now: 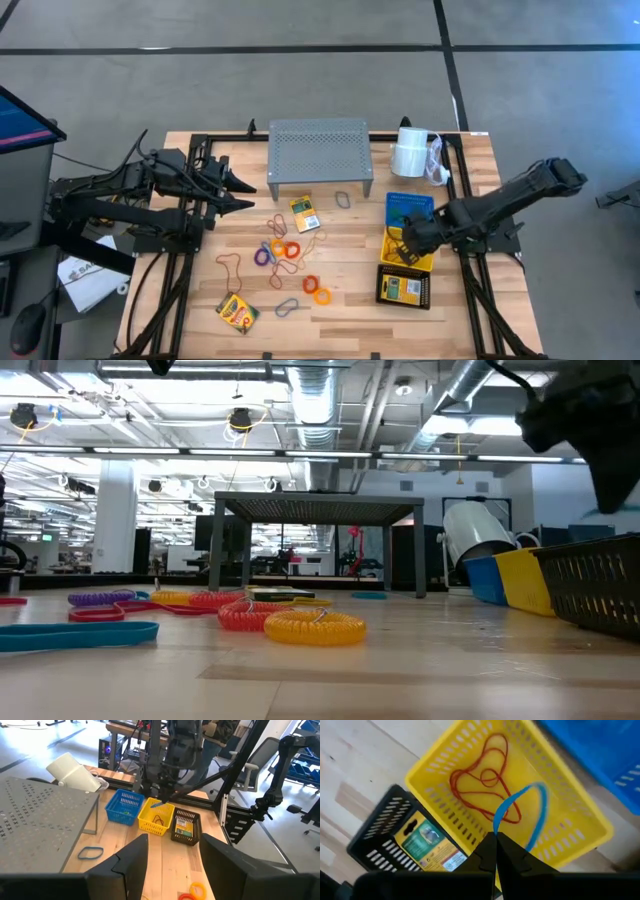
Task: Pick & Place Office Desk Supplies
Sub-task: Put the blue rubber band into the yellow basket
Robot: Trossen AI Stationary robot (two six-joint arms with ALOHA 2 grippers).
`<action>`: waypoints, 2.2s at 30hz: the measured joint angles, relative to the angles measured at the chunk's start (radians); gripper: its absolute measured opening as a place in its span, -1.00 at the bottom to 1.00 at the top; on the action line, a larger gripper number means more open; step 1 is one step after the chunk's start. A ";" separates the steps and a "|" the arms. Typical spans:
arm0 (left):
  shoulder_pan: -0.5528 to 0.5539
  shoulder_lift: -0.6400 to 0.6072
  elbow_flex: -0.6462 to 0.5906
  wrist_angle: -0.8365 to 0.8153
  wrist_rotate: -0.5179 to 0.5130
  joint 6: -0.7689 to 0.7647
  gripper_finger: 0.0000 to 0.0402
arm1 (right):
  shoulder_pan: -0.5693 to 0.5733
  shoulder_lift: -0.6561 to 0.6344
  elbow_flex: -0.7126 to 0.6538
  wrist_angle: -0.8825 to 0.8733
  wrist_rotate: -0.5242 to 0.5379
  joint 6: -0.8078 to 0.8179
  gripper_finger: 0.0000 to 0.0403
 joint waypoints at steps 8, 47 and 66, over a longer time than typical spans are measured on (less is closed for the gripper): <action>0.000 0.000 0.000 0.000 0.000 0.000 -0.14 | 0.017 0.021 -0.026 0.052 0.040 0.048 -0.84; 0.000 0.000 0.000 -0.004 0.000 -0.002 -0.14 | 0.070 0.007 -0.203 0.464 0.234 0.397 -0.03; 0.000 0.000 0.000 -0.004 0.000 0.023 -0.14 | -0.228 0.071 0.098 0.466 0.286 -0.442 -0.38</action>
